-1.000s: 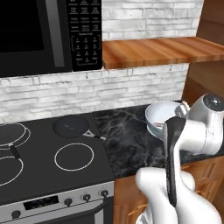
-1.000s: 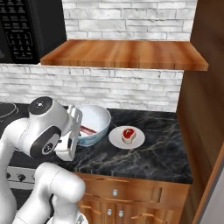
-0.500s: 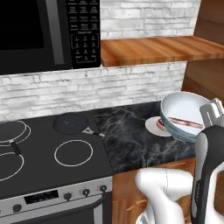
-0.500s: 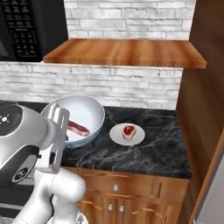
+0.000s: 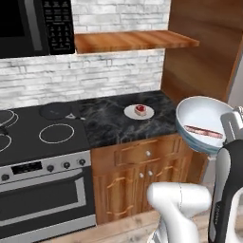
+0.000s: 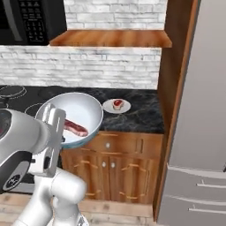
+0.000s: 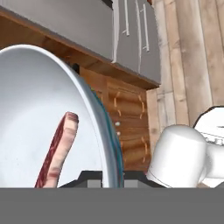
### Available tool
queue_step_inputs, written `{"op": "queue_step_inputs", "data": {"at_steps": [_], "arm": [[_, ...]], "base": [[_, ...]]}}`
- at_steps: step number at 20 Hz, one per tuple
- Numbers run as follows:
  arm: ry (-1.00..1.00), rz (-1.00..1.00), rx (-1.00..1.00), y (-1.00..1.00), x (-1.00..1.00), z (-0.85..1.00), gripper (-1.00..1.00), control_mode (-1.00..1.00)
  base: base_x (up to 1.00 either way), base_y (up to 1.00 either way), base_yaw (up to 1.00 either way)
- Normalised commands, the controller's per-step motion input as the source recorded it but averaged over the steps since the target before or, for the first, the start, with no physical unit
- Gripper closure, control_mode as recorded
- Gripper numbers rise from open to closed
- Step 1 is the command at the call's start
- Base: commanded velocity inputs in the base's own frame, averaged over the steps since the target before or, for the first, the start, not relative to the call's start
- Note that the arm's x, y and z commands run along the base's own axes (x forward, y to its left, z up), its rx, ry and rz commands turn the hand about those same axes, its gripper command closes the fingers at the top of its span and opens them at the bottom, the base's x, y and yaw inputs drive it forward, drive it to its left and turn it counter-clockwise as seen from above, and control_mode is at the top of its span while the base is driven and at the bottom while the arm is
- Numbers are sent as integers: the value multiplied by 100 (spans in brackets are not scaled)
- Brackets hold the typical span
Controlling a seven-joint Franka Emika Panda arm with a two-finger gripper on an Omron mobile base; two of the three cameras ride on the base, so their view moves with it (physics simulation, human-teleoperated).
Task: Place one of the steaks on the plate and the other in the bowl. Then place the bowl in the fridge.
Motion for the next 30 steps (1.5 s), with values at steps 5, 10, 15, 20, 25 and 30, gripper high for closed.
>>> {"op": "queue_step_inputs", "data": {"at_steps": [5,10,15,20,25,30], "arm": [[0,0,0,0,0,0,100,100],[0,0,0,0,0,0,100,100],[0,0,0,0,0,0,100,100],[0,0,0,0,0,0,100,100],[0,0,0,0,0,0,100,100],[0,0,0,0,0,0,100,100]], "base": [[-7,-100,-29],[4,-100,-20],[48,-100,-20],[100,-99,-13],[78,-66,-11],[49,-2,0]]}}
